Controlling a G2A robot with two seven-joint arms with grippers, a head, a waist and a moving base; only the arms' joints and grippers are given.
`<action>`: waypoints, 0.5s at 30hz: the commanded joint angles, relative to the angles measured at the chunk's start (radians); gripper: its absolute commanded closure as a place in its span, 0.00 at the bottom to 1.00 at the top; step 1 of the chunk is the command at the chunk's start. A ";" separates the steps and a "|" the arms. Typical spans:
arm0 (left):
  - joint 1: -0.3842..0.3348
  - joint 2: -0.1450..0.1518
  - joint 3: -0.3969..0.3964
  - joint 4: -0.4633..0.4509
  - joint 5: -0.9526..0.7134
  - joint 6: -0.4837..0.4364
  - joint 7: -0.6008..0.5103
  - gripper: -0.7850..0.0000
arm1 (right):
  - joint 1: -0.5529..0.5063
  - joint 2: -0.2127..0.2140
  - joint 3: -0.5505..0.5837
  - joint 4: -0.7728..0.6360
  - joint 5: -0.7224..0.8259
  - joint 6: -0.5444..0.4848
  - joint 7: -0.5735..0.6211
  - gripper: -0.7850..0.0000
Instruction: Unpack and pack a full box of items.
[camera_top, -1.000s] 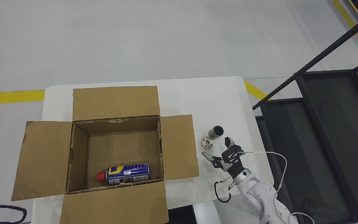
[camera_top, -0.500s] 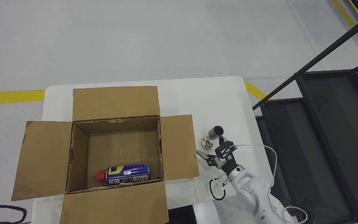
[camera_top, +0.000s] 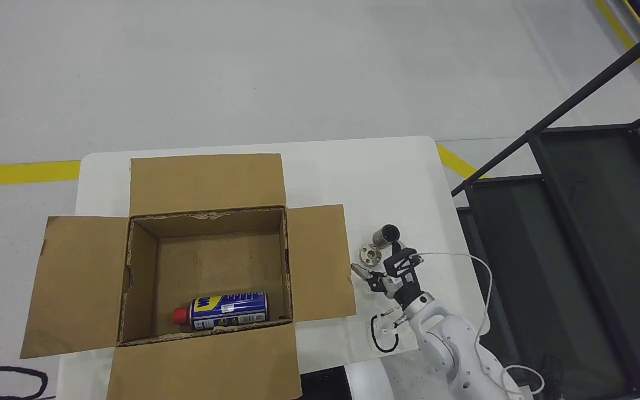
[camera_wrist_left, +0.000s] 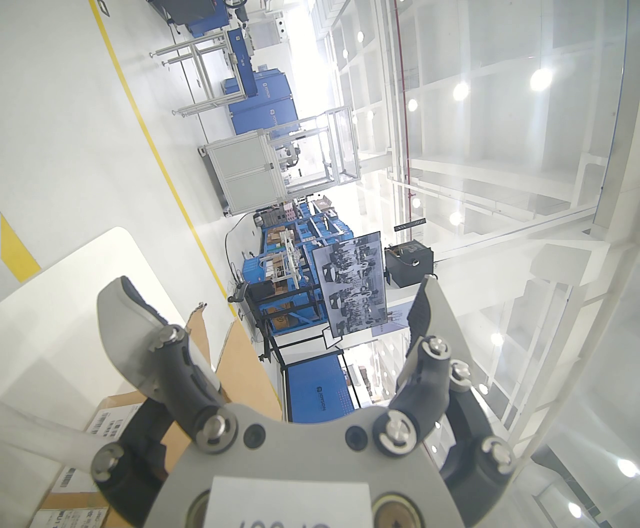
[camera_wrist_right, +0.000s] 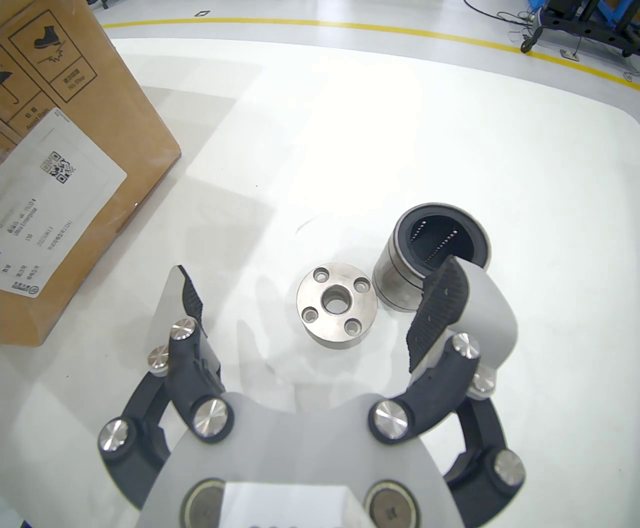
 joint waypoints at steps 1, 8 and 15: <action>0.000 0.000 0.000 0.000 0.000 0.000 0.000 0.00 | -0.008 0.000 0.005 0.002 0.009 0.008 -0.001 0.00; 0.000 0.000 0.000 0.000 0.000 0.000 0.000 0.00 | -0.023 -0.001 0.016 0.027 0.059 0.019 -0.021 0.04; 0.000 0.000 0.000 0.000 0.000 0.000 0.000 0.00 | 0.028 -0.006 -0.003 0.073 0.086 0.023 -0.016 0.04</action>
